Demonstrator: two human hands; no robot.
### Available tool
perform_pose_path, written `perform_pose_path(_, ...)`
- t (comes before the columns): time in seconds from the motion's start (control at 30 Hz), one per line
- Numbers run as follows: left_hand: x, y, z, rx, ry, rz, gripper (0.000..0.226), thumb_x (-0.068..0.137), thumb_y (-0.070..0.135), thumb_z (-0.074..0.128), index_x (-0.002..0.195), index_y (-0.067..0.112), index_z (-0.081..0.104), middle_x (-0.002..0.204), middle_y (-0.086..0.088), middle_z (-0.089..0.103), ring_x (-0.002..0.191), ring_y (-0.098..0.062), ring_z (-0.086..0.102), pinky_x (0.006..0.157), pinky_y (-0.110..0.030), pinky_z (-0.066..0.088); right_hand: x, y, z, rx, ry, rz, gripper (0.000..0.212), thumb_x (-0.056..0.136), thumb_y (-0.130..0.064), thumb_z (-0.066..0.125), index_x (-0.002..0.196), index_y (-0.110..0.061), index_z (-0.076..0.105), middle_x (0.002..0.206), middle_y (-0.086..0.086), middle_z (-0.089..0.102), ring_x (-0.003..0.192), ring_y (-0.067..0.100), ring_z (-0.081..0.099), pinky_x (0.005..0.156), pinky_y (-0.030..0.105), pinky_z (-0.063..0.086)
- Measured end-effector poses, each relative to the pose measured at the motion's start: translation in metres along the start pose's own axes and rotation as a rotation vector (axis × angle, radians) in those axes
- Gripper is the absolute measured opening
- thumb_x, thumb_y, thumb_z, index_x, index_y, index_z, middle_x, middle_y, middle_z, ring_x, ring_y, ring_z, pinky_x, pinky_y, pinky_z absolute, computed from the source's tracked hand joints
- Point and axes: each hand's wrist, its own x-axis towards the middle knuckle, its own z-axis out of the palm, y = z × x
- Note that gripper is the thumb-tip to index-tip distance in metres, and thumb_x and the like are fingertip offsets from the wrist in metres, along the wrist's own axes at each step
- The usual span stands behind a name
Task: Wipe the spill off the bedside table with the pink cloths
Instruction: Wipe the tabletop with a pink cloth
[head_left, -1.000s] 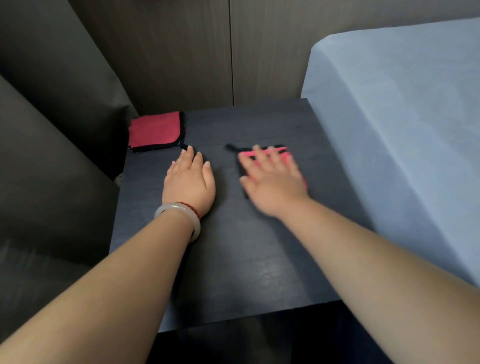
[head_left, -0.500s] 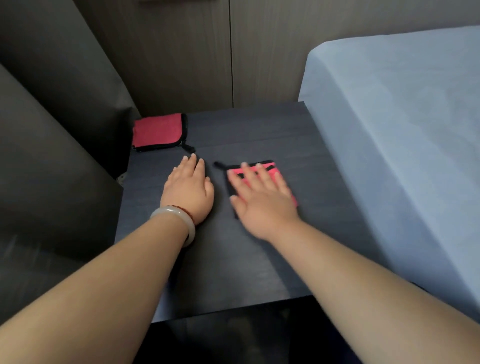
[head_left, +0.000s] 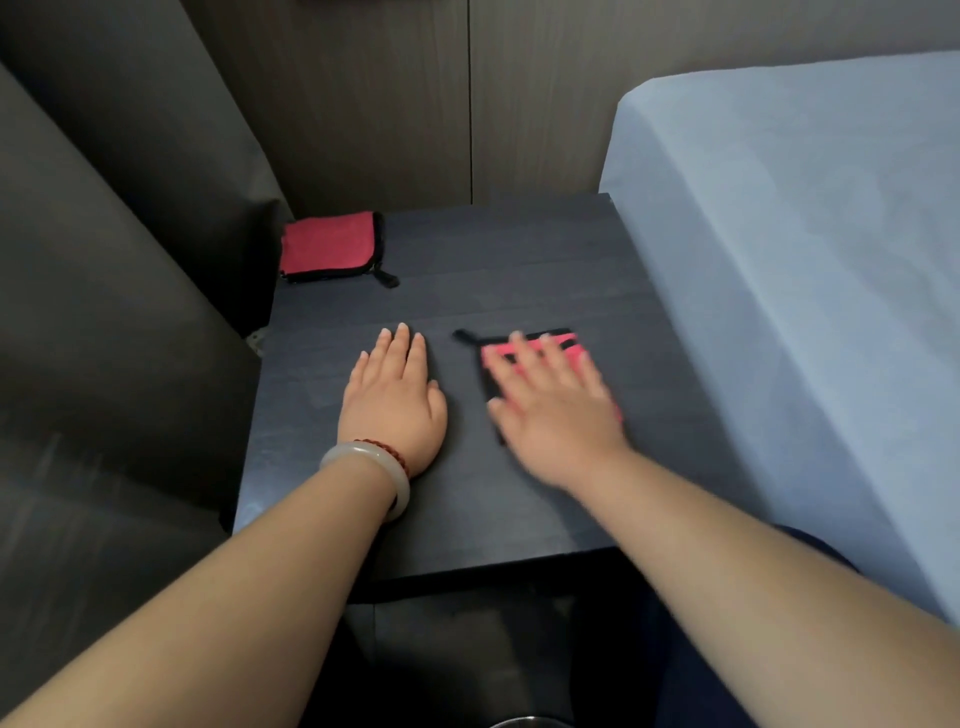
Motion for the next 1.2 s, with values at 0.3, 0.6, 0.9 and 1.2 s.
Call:
perform_pose_path(0.3,0.001,0.001,0.0,-0.007,0.014,-0.015,0.059,0.098,0.03,0.03,0.154,0.014,0.018,0.163,-0.003,0.008,0.15,-0.018,0.001,0.121,-0.036,0.001,-0.004,0.014,-0.003,0.033,0.008,0.285,0.059,0.099,-0.051,0.018,0.154,-0.039,0.001,0.164,-0.005,-0.008,0.15,0.023,-0.009,0.118,0.052,-0.008)
perform_pose_path(0.6,-0.001,0.0,0.003,-0.014,0.014,-0.011,0.059,0.098,0.028,0.03,0.154,0.014,0.019,0.163,-0.004,0.01,0.149,-0.018,0.003,0.121,-0.035,0.002,-0.029,0.064,-0.004,-0.058,-0.01,0.195,0.058,0.097,-0.055,0.011,0.153,-0.042,0.0,0.164,-0.007,-0.003,0.15,0.019,-0.004,0.12,0.047,-0.002)
perform_pose_path(0.9,-0.004,0.003,0.001,-0.003,0.014,-0.026,0.059,0.098,0.029,0.03,0.154,0.014,0.019,0.163,-0.004,0.01,0.149,-0.018,0.004,0.121,-0.036,0.003,-0.059,-0.028,0.007,0.033,-0.002,0.073,0.059,0.099,-0.052,0.015,0.153,-0.039,-0.002,0.163,-0.006,-0.011,0.149,0.021,-0.013,0.117,0.05,-0.012)
perform_pose_path(1.2,-0.023,-0.007,-0.002,0.018,-0.028,0.031,0.058,0.101,0.031,0.027,0.155,0.016,0.014,0.163,-0.001,0.005,0.15,-0.018,0.0,0.121,-0.034,0.001,-0.056,0.068,-0.005,-0.015,-0.057,0.355,0.059,0.098,-0.053,0.01,0.153,-0.041,-0.007,0.164,-0.005,-0.009,0.15,0.02,-0.007,0.12,0.048,-0.004)
